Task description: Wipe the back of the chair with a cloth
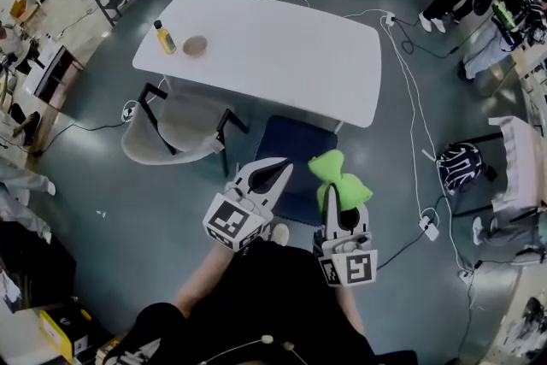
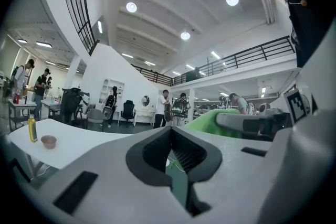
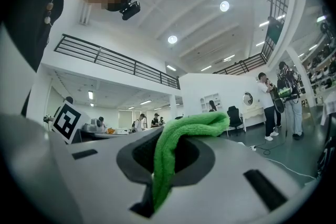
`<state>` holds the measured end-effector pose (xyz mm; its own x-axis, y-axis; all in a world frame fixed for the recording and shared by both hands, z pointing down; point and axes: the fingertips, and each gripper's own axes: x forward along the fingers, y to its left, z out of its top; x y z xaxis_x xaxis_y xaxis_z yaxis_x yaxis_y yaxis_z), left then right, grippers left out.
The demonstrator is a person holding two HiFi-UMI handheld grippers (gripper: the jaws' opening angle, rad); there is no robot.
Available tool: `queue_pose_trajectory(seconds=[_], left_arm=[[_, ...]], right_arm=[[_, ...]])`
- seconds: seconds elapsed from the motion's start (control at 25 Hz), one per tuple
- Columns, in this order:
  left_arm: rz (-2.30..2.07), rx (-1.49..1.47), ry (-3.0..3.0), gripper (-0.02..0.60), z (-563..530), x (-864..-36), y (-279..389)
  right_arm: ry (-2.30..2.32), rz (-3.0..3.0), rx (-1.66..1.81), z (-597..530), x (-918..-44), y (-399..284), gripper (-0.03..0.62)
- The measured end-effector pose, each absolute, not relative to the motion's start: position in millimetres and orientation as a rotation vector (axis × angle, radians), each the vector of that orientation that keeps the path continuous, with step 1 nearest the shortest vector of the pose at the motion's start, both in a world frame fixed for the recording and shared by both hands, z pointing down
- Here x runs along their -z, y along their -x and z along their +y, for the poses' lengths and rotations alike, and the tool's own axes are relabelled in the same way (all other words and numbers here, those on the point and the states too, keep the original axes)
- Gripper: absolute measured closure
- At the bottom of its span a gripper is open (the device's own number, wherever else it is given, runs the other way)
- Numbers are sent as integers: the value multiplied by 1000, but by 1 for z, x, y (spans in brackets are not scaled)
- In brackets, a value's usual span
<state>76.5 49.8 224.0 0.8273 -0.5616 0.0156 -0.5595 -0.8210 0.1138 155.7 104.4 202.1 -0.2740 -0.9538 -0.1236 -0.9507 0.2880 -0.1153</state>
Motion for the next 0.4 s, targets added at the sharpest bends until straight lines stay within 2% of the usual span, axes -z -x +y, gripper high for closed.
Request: queue_pose_trajectory(seconds=[0.4], left_arm=[[-902,25,-2908,577,46,-220,-72]], right_arm=[[1788,2375,31,101,-200,-155,576]])
